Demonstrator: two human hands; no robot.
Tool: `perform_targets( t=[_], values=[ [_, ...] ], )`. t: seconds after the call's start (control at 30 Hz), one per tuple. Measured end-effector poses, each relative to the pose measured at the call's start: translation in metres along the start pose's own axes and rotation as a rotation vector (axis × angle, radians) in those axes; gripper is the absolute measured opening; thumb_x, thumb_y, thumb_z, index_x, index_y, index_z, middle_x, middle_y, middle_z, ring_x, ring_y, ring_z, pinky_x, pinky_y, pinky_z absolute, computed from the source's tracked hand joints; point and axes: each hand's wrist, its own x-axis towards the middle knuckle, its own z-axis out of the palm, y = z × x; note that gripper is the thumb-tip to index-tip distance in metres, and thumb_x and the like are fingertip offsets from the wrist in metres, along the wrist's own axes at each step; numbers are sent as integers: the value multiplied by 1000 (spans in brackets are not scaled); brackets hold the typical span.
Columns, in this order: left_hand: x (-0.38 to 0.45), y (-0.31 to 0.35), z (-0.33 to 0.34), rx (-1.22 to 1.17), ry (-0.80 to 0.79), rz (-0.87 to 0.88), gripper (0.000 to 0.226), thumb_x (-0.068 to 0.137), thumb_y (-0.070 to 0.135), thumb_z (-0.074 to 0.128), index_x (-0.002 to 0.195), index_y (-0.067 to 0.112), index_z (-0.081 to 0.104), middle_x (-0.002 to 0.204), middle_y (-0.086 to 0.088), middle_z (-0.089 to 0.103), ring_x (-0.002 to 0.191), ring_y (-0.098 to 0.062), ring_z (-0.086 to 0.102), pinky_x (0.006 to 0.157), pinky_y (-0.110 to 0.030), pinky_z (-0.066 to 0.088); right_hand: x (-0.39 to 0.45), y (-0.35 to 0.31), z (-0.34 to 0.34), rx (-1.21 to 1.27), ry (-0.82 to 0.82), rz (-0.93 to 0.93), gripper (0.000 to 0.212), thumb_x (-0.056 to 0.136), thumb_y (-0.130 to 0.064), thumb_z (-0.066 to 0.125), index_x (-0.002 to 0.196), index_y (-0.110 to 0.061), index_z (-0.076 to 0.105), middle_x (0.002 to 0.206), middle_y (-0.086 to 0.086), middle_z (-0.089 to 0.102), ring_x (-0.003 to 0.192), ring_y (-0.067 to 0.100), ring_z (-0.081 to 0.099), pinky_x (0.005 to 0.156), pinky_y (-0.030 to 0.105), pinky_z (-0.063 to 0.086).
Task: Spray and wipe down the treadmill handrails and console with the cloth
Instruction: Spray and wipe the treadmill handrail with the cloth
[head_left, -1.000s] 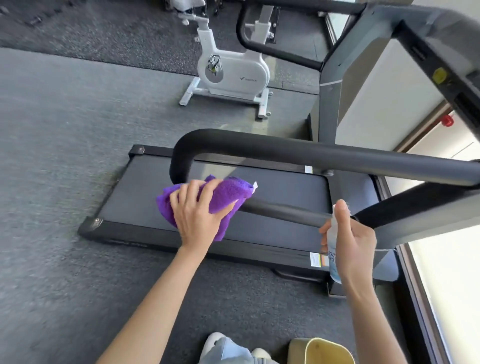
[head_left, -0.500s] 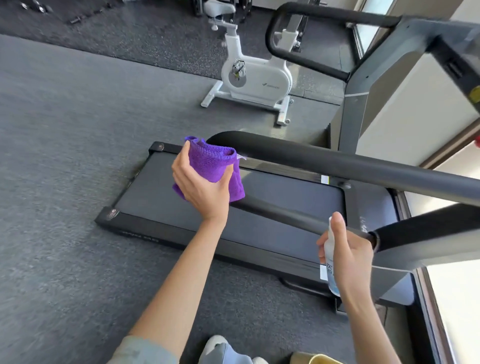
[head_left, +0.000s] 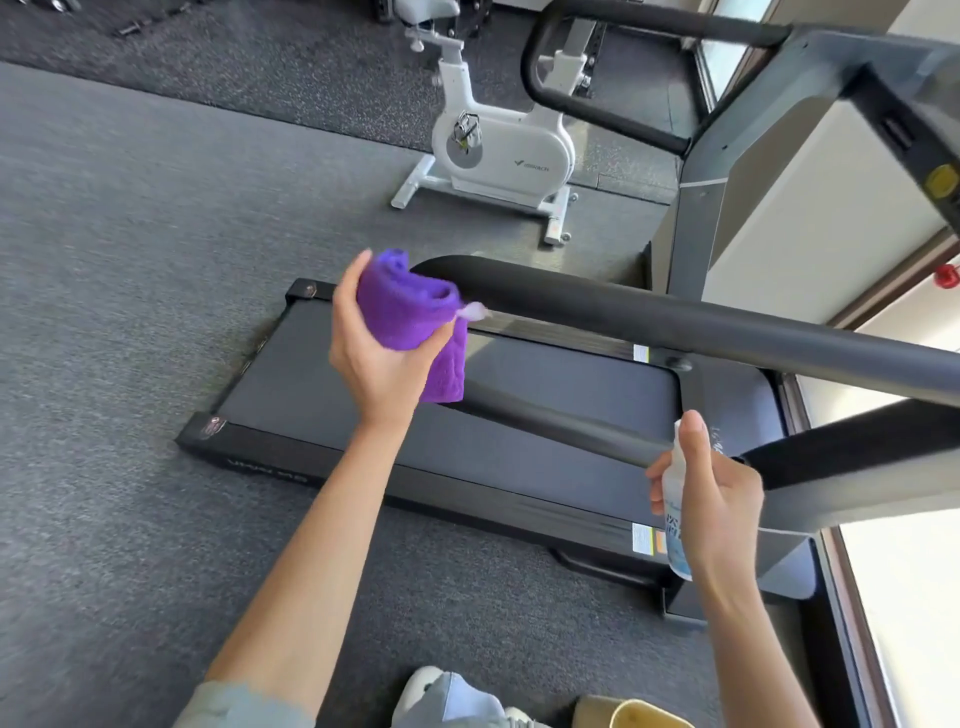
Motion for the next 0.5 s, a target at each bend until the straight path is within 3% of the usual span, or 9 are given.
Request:
perform_targets(
  t=[0.07, 0.13, 0.3, 0.4, 0.5],
  values=[
    [17, 5, 3, 23, -78, 179, 76, 57, 25, 90, 124, 20, 53, 119, 9, 56, 106, -8, 57, 94, -20, 44, 1, 0, 3, -10, -2, -9, 86, 78, -80, 44, 58, 2, 60, 45, 7, 54, 43, 12, 50, 60, 33, 45],
    [17, 2, 5, 9, -71, 148, 77, 56, 27, 89, 123, 18, 52, 116, 10, 57, 102, -8, 59, 92, -19, 45, 0, 0, 8, -30, -17, -20, 86, 79, -80, 42, 57, 1, 60, 45, 8, 55, 44, 12, 52, 61, 33, 46],
    [-4, -15, 12, -13, 78, -102, 79, 52, 20, 85, 124, 7, 54, 121, -2, 63, 105, -12, 62, 95, -17, 44, -4, 1, 18, -20, -39, -29, 79, 82, -79, 43, 54, -7, 60, 47, 12, 56, 46, 17, 52, 64, 36, 46],
    [-16, -19, 18, -8, 165, -284, 83, 51, 15, 86, 126, 11, 53, 122, -1, 64, 107, -11, 63, 96, -25, 48, -9, 5, 12, -13, -18, -33, 77, 83, -77, 44, 52, -9, 59, 47, 12, 56, 46, 18, 51, 64, 35, 45],
    [-34, -10, 27, -93, 316, -614, 85, 57, 16, 87, 131, 23, 47, 115, 12, 61, 91, 15, 58, 86, -22, 50, -16, 10, 3, -11, 4, -2, 74, 83, -78, 44, 56, -11, 61, 46, 9, 56, 47, 19, 51, 64, 36, 45]
  ],
)
